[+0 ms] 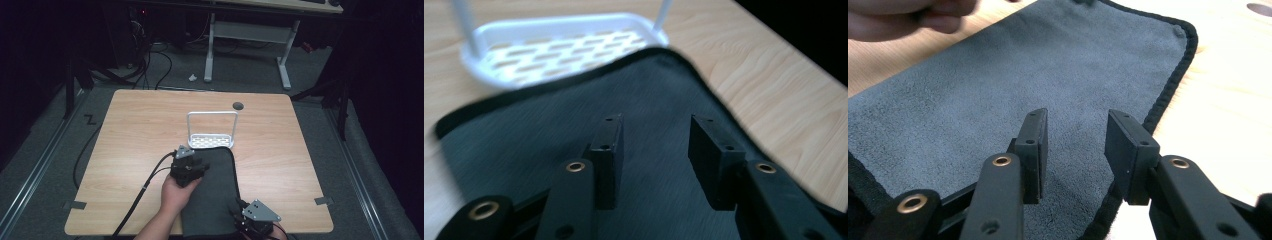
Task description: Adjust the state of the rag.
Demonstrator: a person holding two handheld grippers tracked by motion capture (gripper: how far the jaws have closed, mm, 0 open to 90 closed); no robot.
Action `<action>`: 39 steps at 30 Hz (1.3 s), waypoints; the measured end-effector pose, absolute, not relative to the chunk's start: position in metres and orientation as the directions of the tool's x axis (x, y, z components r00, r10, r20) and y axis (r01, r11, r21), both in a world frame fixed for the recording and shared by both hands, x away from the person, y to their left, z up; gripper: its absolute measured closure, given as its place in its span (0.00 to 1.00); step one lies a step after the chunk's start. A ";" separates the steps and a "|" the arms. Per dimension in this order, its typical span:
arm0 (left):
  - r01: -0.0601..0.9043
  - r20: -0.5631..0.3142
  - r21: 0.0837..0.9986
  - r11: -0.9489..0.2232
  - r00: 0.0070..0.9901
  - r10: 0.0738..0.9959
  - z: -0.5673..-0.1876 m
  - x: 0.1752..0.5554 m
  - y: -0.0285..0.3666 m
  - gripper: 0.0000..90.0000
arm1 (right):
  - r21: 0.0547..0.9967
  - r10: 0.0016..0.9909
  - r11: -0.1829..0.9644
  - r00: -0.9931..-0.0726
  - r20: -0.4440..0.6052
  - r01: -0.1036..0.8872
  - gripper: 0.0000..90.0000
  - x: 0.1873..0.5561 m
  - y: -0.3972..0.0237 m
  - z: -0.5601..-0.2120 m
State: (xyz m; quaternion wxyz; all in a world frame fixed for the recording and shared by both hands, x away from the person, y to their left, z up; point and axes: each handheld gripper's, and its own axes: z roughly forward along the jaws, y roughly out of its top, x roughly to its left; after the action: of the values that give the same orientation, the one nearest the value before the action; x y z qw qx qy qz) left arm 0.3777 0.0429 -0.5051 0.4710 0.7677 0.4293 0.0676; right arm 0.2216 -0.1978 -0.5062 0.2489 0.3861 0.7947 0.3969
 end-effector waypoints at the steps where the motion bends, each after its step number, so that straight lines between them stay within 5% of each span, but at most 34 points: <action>1: 0.596 -0.297 0.778 -0.200 0.628 0.719 -0.507 0.374 0.049 0.68 | 0.823 0.810 0.389 -0.579 -0.091 0.414 0.69 0.222 -0.198 -0.507; 2: 0.591 -0.288 0.777 -0.214 0.637 0.715 -0.508 0.369 0.055 0.75 | 0.821 0.814 0.385 -0.575 -0.087 0.421 0.69 0.223 -0.197 -0.507; 10: 0.579 -0.239 0.753 -0.314 0.685 0.689 -0.523 0.321 0.085 0.79 | 0.806 0.817 0.384 -0.573 -0.068 0.451 0.73 0.234 -0.200 -0.512; 16: 0.575 -0.214 0.744 -0.341 0.688 0.694 -0.529 0.327 0.083 0.78 | 0.779 0.827 0.403 -0.556 -0.084 0.481 0.90 0.275 -0.197 -0.514; 23: 0.559 -0.197 0.737 -0.379 0.715 0.671 -0.529 0.326 0.087 0.80 | 0.711 0.838 0.428 -0.539 -0.082 0.558 0.93 0.326 -0.189 -0.524; 39: 0.541 -0.228 0.737 -0.404 0.763 0.605 -0.531 0.287 0.107 0.80 | 0.703 0.776 0.476 -0.628 -0.054 0.527 0.89 0.272 -0.188 -0.523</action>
State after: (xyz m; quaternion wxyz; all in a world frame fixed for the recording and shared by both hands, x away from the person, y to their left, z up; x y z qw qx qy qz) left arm 0.2875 0.1073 -0.5306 0.4252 0.8371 0.3422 0.0374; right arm 0.2722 -0.1883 -0.5225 0.1866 0.3885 0.8387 0.3330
